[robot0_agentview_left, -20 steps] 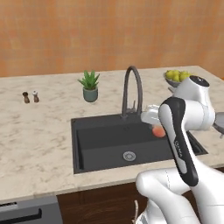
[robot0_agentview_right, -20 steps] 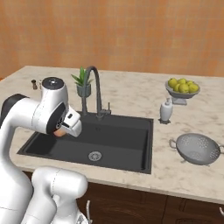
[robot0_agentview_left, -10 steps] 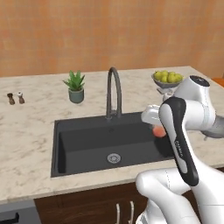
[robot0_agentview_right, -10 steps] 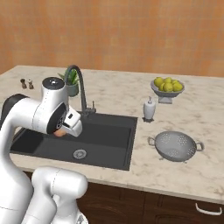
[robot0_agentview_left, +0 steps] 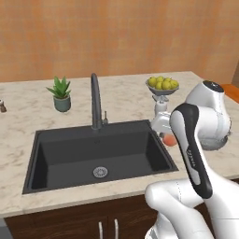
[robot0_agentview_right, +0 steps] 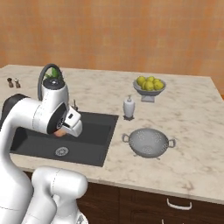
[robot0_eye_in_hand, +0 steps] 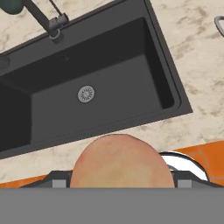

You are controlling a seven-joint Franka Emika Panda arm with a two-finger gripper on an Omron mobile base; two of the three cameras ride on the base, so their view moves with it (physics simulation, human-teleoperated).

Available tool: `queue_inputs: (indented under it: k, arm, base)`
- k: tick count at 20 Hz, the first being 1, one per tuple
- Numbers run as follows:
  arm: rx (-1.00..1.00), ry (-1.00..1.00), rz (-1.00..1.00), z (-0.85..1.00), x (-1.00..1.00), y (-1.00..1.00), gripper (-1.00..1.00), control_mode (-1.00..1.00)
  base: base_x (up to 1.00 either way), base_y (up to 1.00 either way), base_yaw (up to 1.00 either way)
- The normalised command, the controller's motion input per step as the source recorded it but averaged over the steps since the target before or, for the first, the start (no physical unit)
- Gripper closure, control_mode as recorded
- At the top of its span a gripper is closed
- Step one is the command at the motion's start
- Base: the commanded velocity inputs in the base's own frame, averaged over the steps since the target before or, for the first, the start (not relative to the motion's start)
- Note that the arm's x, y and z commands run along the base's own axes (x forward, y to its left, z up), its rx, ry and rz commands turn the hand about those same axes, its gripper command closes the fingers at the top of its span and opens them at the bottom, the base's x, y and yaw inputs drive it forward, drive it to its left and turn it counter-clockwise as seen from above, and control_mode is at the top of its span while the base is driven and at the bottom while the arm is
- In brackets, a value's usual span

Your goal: Put the colander in the sink, put the peach in the colander, and turn on the sink faucet and pour water over the colander.

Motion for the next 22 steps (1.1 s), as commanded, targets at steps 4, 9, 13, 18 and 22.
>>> queue_inputs:
  k: [4,9,13,18,22]
  arm:
    - [0.00,0.00,0.00,0.00,0.00,0.00,1.00,1.00]
    - [0.00,0.00,0.00,0.00,0.00,0.00,1.00,1.00]
    - [0.00,0.00,0.00,0.00,0.00,0.00,1.00,1.00]
    - [0.00,0.00,0.00,0.00,0.00,0.00,1.00,1.00]
    - [-0.01,0.09,0.00,-0.04,0.14,-0.40,1.00,-1.00]
  base:
    - [0.10,-0.14,0.00]
    - [0.00,0.00,0.00]
    - [0.00,0.00,0.00]
    - [0.00,0.00,0.00]
    - [0.00,0.00,0.00]
